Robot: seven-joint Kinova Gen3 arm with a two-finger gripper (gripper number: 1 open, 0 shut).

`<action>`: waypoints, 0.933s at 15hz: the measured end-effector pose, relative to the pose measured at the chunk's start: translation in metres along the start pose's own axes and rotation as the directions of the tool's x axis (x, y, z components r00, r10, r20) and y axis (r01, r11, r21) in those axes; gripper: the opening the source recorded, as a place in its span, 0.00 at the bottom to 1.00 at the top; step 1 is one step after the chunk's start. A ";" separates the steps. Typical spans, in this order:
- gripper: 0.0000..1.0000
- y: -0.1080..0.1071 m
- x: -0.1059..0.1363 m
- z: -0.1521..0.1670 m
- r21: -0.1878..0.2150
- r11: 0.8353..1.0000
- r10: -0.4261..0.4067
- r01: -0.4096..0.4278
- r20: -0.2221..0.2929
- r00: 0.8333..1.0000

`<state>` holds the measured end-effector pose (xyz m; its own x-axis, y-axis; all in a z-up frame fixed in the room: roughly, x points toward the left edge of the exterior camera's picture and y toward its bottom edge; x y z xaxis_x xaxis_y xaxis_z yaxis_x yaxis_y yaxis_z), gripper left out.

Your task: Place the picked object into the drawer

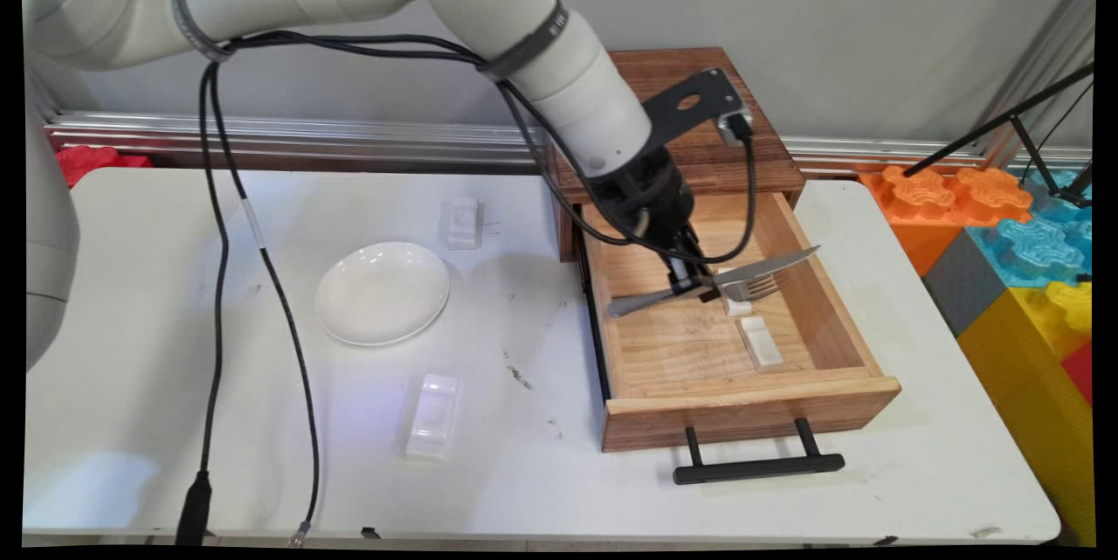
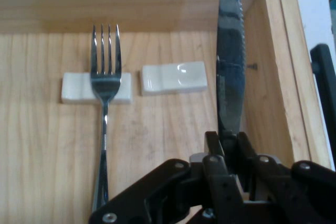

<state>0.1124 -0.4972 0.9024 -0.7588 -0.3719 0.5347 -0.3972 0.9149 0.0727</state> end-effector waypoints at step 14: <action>0.00 -0.003 0.002 0.067 -0.002 1.000 -0.018 0.018 0.001 1.000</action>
<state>0.0774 -0.5111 0.8471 -0.7522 -0.3884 0.5323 -0.4095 0.9084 0.0842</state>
